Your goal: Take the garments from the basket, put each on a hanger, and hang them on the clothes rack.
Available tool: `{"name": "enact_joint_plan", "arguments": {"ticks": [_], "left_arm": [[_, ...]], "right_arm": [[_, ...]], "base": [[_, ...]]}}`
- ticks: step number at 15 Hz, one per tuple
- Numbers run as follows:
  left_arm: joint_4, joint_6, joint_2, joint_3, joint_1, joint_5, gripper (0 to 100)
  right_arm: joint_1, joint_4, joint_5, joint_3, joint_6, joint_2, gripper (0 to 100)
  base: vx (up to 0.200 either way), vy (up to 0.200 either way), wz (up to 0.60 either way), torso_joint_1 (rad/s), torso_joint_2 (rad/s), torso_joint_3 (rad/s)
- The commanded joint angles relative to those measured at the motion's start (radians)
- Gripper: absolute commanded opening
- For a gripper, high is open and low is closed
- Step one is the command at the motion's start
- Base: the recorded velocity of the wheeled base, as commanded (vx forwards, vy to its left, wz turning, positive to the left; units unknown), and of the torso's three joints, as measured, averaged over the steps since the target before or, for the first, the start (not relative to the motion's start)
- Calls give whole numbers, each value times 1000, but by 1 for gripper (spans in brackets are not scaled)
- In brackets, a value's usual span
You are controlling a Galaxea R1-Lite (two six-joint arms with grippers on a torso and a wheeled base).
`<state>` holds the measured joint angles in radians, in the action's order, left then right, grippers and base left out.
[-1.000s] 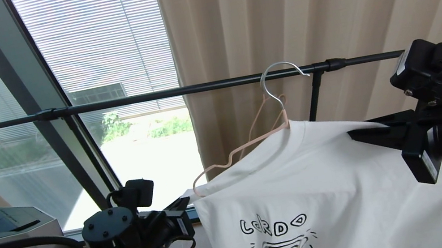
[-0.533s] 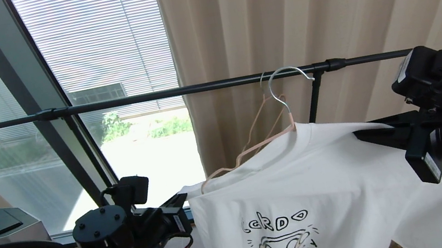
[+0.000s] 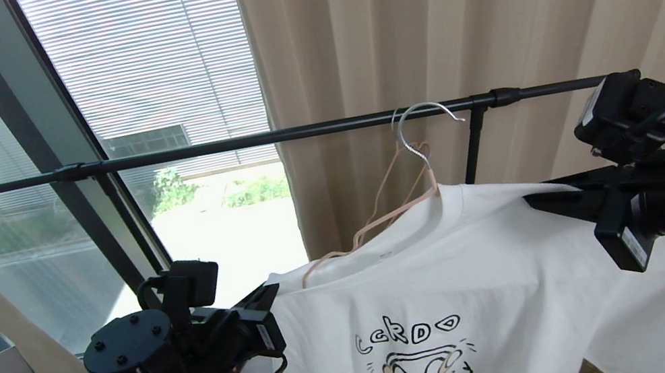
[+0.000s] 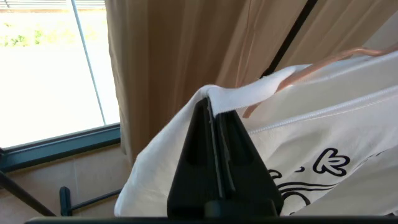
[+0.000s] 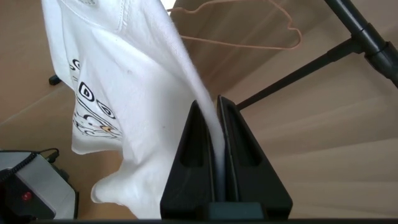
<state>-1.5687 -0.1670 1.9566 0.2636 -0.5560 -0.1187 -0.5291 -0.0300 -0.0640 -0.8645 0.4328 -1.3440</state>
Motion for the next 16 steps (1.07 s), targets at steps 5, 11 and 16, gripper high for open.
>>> {"name": "enact_joint_plan", "arguments": {"ticks": [5,11,16], "left_arm": [[-2,6,-38,-9,-18,1,0],[50,17,-104,52,-15,1,0],[489,46,-294,218,-36,-1,0]], "right_arm": [[-28,-41,9,-1,-80,-40,0],[-38,-59,44,2,-100,-37,0],[-74,-126,44,33,-154,-56,0]], "base": [[0,0,0,0,0,0],[0,0,0,0,0,0],[0,0,0,0,0,0]]}}
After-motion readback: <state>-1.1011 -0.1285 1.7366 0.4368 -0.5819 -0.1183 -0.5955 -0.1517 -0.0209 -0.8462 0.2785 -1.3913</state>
